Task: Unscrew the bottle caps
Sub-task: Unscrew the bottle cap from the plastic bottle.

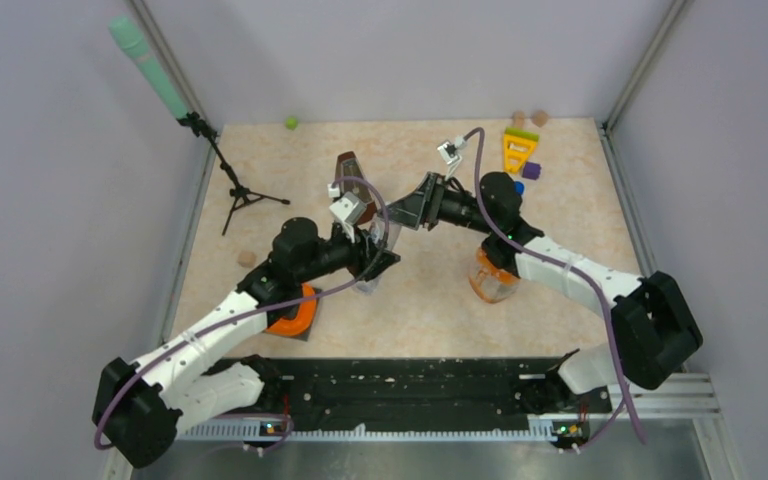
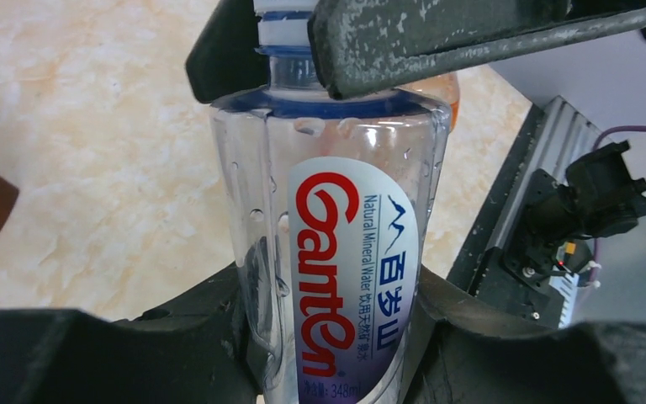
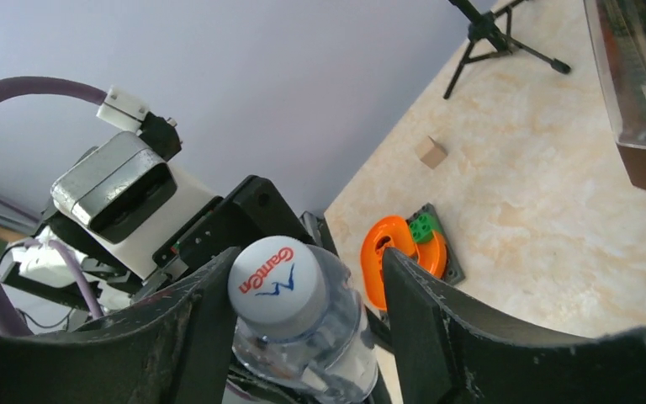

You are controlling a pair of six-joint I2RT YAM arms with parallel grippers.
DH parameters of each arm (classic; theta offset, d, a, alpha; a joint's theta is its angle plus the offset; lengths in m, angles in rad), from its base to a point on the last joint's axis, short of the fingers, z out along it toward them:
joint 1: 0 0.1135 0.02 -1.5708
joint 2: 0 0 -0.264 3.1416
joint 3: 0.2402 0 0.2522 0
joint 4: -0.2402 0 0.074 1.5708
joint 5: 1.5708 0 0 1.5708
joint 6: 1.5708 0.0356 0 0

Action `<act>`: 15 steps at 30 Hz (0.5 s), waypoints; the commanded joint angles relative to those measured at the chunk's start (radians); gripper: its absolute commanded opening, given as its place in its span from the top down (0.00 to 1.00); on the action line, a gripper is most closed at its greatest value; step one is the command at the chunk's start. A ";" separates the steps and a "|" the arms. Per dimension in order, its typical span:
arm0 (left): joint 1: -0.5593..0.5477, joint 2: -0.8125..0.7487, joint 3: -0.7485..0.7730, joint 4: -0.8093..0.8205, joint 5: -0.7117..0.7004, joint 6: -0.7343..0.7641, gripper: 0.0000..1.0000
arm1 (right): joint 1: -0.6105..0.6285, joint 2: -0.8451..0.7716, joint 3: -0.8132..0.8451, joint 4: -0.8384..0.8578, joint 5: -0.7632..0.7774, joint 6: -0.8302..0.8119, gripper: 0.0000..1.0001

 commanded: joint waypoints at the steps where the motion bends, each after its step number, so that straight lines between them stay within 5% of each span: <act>1: 0.004 -0.016 0.047 0.005 -0.091 0.051 1.00 | 0.007 -0.055 0.055 -0.124 0.089 -0.023 0.42; 7: -0.003 0.003 0.076 -0.050 -0.122 0.082 1.00 | 0.008 -0.062 0.041 -0.064 0.095 0.008 0.52; 15: -0.024 0.033 0.108 -0.075 -0.187 0.117 1.00 | 0.007 -0.046 0.085 -0.141 0.186 -0.003 0.48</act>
